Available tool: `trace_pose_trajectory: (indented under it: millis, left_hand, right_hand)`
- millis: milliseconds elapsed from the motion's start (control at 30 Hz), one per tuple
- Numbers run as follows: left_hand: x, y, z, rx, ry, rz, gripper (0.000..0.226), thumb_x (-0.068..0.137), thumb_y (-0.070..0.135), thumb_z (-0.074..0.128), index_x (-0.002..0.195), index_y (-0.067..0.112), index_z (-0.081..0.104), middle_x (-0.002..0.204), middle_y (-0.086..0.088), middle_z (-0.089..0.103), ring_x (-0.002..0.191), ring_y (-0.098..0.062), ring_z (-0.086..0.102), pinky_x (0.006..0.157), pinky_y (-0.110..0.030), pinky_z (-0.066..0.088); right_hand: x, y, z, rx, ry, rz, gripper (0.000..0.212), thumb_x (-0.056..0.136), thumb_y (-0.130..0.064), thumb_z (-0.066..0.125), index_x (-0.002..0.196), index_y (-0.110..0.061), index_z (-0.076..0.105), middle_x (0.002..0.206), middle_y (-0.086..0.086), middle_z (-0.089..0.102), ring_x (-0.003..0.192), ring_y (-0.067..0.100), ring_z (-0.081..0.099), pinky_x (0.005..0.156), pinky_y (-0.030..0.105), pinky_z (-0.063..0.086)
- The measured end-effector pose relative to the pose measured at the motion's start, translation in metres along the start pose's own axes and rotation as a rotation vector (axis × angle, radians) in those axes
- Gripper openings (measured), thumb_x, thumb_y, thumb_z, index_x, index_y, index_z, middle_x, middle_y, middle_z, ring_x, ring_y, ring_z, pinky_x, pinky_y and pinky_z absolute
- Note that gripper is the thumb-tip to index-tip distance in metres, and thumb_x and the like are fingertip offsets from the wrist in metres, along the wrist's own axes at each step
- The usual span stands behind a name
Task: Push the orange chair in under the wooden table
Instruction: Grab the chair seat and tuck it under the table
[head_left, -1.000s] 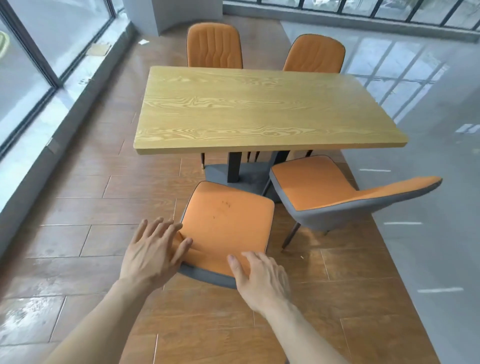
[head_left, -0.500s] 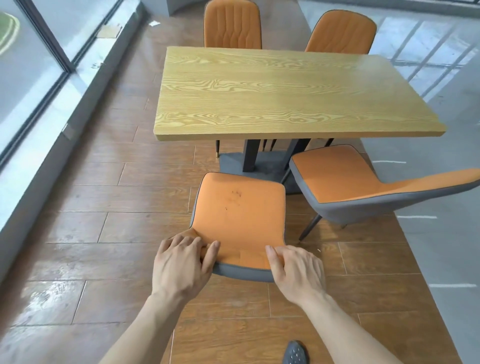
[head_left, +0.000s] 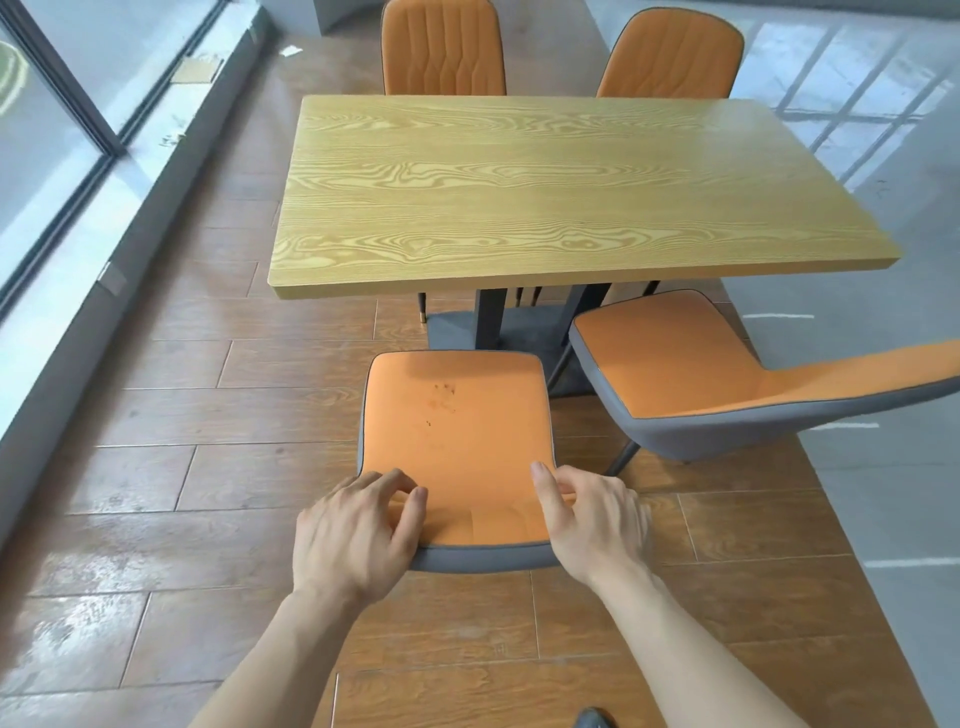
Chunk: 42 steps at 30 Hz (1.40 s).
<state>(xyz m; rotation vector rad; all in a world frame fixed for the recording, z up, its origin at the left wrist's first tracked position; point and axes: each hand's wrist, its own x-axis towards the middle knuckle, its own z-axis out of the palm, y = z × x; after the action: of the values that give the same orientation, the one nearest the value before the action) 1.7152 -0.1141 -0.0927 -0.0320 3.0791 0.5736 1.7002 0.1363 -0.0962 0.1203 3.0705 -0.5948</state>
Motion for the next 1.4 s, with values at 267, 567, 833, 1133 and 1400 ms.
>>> trace_pose_trajectory:
  millis: [267, 567, 833, 1133, 1400]
  left_hand:
    - [0.069, 0.008, 0.006, -0.025, 0.042, -0.011, 0.050, 0.090, 0.064, 0.020, 0.088, 0.034, 0.060, 0.068, 0.011, 0.050, 0.075, -0.028, 0.062, 0.058, -0.035, 0.035]
    - [0.088, -0.009, -0.004, -0.016, 0.069, -0.008, 0.048, 0.090, 0.062, 0.023, 0.087, 0.036, 0.062, 0.077, 0.006, 0.069, 0.073, -0.029, 0.063, 0.056, -0.034, 0.031]
    - [0.088, 0.005, -0.005, -0.009, 0.034, -0.011, 0.052, 0.090, 0.065, 0.017, 0.092, 0.036, 0.060, 0.084, 0.006, 0.070, 0.079, -0.027, 0.065, 0.059, -0.035, 0.030]
    - [0.083, 0.005, 0.004, -0.015, 0.022, -0.027, 0.051, 0.091, 0.067, 0.019, 0.095, 0.037, 0.059, 0.087, 0.010, 0.069, 0.081, -0.025, 0.066, 0.058, -0.034, 0.040]
    - [0.076, 0.009, 0.003, 0.180, -0.004, -0.058, 0.052, 0.098, 0.047, 0.015, 0.110, 0.030, 0.063, 0.105, 0.002, 0.071, 0.106, -0.028, 0.062, 0.109, -0.051, 0.033]
  right_hand:
    - [0.074, 0.001, 0.003, 0.029, 0.026, 0.021, 0.068, 0.088, -0.081, 0.009, 0.075, -0.036, 0.057, 0.080, -0.004, 0.073, 0.077, 0.027, 0.066, 0.064, 0.035, 0.047]
    - [0.089, -0.019, 0.011, 0.054, 0.021, -0.030, 0.072, 0.088, -0.079, 0.013, 0.086, -0.033, 0.068, 0.095, -0.014, 0.074, 0.077, 0.019, 0.068, 0.059, 0.030, 0.040]
    - [0.095, -0.008, 0.005, 0.059, 0.006, -0.036, 0.069, 0.089, -0.078, 0.015, 0.087, -0.034, 0.068, 0.095, -0.015, 0.074, 0.081, 0.017, 0.068, 0.060, 0.029, 0.044]
    - [0.091, 0.000, 0.002, 0.058, 0.010, -0.009, 0.067, 0.086, -0.078, 0.015, 0.081, -0.035, 0.065, 0.089, -0.015, 0.073, 0.080, 0.018, 0.066, 0.062, 0.031, 0.043]
    - [0.084, -0.002, -0.006, 0.055, -0.122, -0.051, 0.078, 0.087, -0.083, 0.012, 0.121, -0.036, 0.064, 0.119, -0.011, 0.069, 0.107, 0.016, 0.061, 0.084, 0.035, 0.046]
